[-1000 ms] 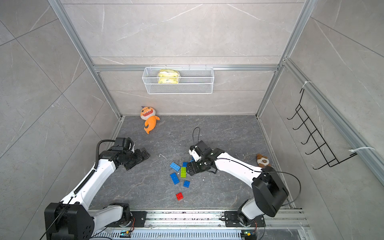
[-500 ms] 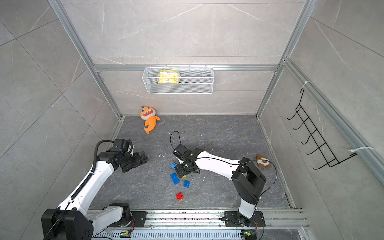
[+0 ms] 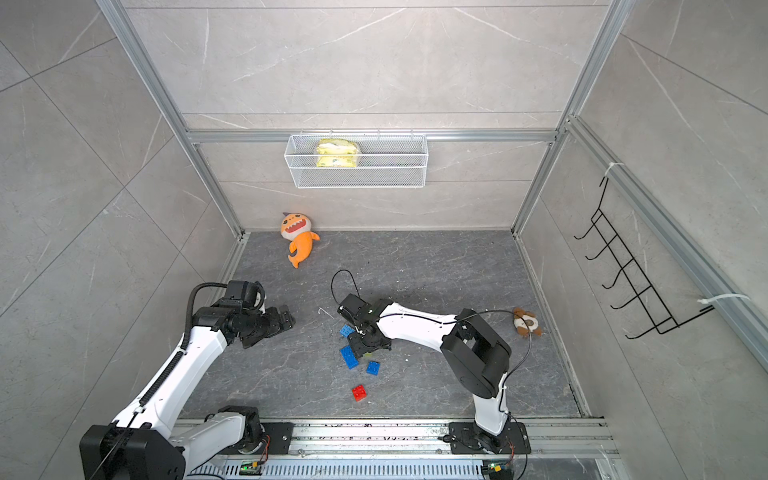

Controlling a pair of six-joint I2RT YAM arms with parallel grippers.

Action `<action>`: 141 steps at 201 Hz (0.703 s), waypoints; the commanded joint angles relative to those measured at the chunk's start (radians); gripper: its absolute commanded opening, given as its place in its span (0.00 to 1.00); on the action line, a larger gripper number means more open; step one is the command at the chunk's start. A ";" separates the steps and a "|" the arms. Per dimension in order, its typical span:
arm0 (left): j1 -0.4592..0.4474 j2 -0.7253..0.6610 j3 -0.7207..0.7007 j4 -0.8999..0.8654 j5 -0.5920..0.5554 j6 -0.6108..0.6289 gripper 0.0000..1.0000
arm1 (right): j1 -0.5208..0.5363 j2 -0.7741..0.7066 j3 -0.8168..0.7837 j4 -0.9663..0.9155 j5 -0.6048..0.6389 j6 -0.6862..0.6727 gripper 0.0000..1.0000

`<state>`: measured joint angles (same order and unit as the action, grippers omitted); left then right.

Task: Assemble a heart with lego
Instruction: Pick up the lego brick from the center of the board.

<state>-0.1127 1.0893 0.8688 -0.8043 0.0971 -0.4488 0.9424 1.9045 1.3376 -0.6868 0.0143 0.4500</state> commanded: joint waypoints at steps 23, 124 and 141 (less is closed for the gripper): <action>-0.004 -0.016 -0.004 -0.015 -0.005 0.002 1.00 | -0.004 0.027 0.040 -0.012 0.087 0.055 0.58; -0.004 -0.021 -0.003 -0.017 0.002 0.004 1.00 | -0.009 0.069 0.033 0.023 0.045 0.087 0.45; -0.004 -0.024 -0.004 -0.016 -0.001 0.004 1.00 | -0.010 0.079 0.041 0.015 0.047 0.082 0.41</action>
<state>-0.1135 1.0809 0.8688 -0.8074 0.0963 -0.4488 0.9348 1.9549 1.3579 -0.6590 0.0559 0.5255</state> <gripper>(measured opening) 0.997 0.430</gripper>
